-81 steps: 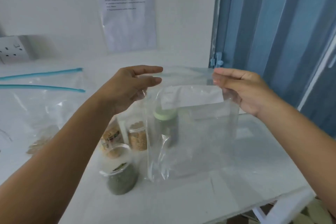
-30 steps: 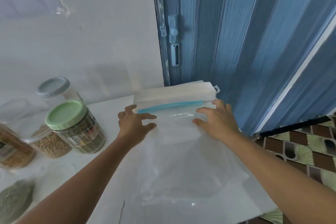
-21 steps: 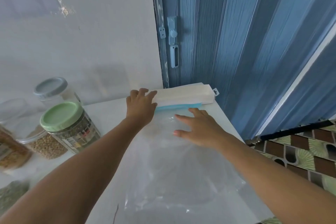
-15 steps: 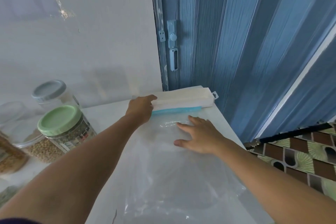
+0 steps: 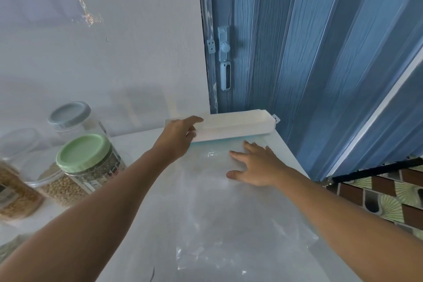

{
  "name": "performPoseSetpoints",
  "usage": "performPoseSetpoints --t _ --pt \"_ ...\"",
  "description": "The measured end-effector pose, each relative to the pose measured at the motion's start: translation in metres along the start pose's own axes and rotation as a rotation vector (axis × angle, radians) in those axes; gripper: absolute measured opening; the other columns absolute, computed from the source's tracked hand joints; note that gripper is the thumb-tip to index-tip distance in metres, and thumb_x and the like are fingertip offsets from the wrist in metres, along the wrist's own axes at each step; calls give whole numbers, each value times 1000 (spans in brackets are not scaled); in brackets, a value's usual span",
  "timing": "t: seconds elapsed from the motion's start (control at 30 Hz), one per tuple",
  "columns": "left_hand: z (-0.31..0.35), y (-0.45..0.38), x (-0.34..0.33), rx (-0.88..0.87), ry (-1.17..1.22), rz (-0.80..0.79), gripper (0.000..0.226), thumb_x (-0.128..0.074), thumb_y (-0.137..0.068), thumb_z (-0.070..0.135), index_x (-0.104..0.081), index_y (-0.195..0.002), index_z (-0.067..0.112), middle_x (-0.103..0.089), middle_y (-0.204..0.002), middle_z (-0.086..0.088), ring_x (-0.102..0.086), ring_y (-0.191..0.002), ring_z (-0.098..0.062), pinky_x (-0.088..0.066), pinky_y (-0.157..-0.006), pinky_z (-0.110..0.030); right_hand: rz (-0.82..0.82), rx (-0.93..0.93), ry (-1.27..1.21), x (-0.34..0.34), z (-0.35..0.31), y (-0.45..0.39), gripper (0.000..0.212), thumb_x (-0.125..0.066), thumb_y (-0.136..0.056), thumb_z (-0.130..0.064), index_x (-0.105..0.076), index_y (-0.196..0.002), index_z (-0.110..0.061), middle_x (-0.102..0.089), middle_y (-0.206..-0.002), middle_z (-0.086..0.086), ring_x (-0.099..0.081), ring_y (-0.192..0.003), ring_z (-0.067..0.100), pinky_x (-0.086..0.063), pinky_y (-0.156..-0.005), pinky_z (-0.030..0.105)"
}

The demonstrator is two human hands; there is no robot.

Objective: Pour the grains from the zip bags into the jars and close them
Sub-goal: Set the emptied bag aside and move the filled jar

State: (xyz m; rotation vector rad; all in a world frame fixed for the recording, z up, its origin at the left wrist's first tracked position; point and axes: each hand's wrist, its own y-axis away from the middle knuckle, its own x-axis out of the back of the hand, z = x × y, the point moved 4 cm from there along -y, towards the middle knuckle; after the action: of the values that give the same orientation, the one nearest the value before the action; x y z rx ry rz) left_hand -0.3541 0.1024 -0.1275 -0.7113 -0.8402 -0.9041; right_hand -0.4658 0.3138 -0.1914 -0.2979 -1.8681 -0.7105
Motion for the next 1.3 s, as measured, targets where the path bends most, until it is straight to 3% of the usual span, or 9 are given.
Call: performPoseSetpoints --t 0.2,0.33,0.43,0.53,0.67,0.77,0.97,1.3 --pt "-7 8 -19 25 2 -29 47 -53 -103 6 -59 -143 28 -73 -109 -3 -60 -108 -23 -38 -85 -25 12 -27 -7 3 6 1 81 -46 -93 -79 -21 -162 -46 1 -175 8 6 -161 25 3 -128 51" --pt "-10 13 -28 44 -33 -71 52 -55 -103 10 -51 -152 29 -70 -123 -6 -57 -122 -26 -38 -92 -25 88 -22 -73 15 -2 16 69 -46 -98 -72 -37 -158 -41 -4 -175 6 2 -161 21 5 -128 46" --pt "-2 27 -26 23 -153 -34 69 -62 -103 33 -29 -163 28 -42 -159 -8 -31 -148 -29 -25 -121 -38 196 14 -148 24 -9 38 66 -40 -100 -72 -38 -158 -42 -10 -175 2 -3 -161 18 2 -129 43" --pt "20 66 -16 -2 7 -61 83 -52 -98 64 -13 -165 35 -14 -172 3 -8 -157 -19 -15 -129 -45 130 44 -195 21 -14 71 69 -32 -97 -77 -29 -160 -49 -5 -175 -3 2 -161 15 -1 -130 39" --pt "33 134 -22 -45 5 -376 107 -38 -77 99 4 -162 50 17 -170 20 21 -156 -6 1 -127 -43 -68 6 -144 1 -11 103 92 -25 -81 -94 -6 -162 -53 15 -173 -8 17 -159 14 3 -130 39" --pt "23 159 -40 -52 -141 -511 121 -35 -65 108 16 -159 51 32 -165 22 35 -151 -7 8 -126 -43 -111 -1 -74 -22 -7 107 102 -21 -79 -97 7 -163 -46 25 -171 -5 25 -157 16 6 -130 43" --pt "11 172 -65 -45 -306 -552 129 -32 -65 108 26 -158 41 43 -161 12 44 -146 -12 13 -126 -37 -7 28 75 -59 -1 102 110 -9 -73 -104 22 -160 -44 37 -166 -1 35 -153 18 13 -128 44" --pt "12 177 -73 -50 -378 -523 134 -32 -64 109 28 -159 35 45 -161 4 44 -147 -18 13 -128 -44 63 31 106 -66 2 101 118 0 -65 -106 22 -161 -41 37 -166 1 35 -153 21 12 -129 47"
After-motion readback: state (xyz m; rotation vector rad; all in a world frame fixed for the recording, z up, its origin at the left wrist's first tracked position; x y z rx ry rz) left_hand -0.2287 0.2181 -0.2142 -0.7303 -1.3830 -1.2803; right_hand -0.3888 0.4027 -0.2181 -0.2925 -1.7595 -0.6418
